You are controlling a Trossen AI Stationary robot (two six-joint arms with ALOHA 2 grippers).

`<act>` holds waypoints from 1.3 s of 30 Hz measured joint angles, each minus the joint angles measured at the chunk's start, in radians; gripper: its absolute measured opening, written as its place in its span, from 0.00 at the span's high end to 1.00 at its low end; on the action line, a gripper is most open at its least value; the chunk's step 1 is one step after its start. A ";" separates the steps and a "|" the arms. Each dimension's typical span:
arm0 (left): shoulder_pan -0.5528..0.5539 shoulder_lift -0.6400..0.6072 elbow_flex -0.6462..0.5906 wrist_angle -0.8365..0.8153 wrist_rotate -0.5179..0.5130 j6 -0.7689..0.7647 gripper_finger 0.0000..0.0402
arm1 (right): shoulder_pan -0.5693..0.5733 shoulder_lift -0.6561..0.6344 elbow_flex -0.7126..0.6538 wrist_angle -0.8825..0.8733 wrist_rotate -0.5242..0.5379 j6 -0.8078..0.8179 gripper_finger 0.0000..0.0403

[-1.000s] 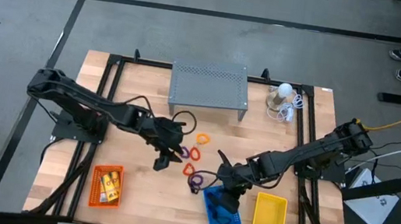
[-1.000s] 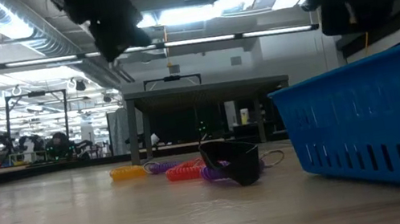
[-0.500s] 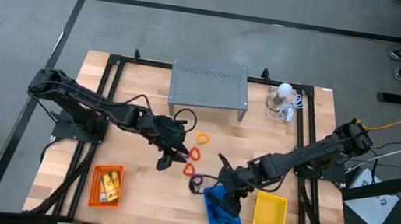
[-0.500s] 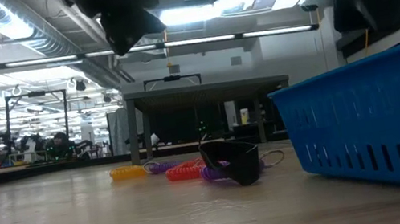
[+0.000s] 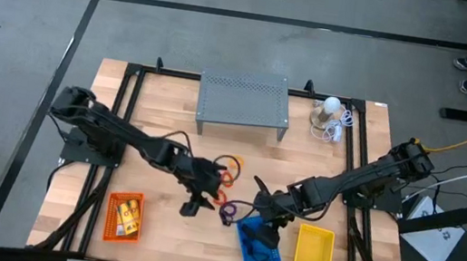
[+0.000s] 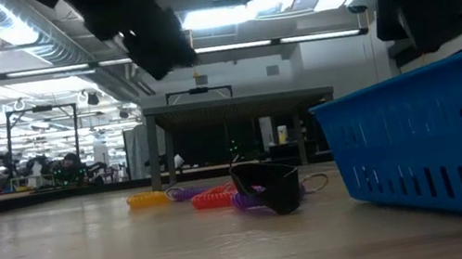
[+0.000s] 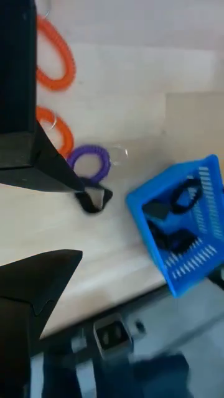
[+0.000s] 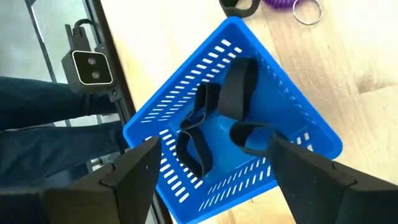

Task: Pick & Place Office Desk Supplies
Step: Put the black rubber band into the blue bin

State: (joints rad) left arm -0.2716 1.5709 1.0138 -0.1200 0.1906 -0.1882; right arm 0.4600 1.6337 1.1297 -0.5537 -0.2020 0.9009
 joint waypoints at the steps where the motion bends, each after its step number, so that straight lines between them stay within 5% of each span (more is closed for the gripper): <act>1: -0.005 0.023 0.008 0.004 -0.016 0.011 0.62 | -0.002 0.000 0.000 -0.001 0.000 0.000 0.27; 14: -0.009 0.214 0.064 0.124 -0.009 0.015 0.62 | -0.009 0.000 0.000 -0.009 0.029 0.026 0.27; 21: -0.015 0.229 0.063 0.125 0.002 -0.018 0.62 | 0.081 -0.038 0.000 0.060 0.316 0.197 0.27; 34: 0.000 0.266 0.063 0.117 0.011 -0.001 0.62 | 0.155 -0.318 0.000 -0.136 0.640 0.353 0.27; 39: 0.000 0.289 0.061 0.120 -0.031 0.001 0.62 | 0.157 -0.349 0.000 -0.154 0.663 0.357 0.27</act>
State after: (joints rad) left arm -0.2714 1.8595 1.0752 0.0000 0.1598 -0.1871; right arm 0.6174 1.2842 1.1297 -0.7075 0.4607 1.2583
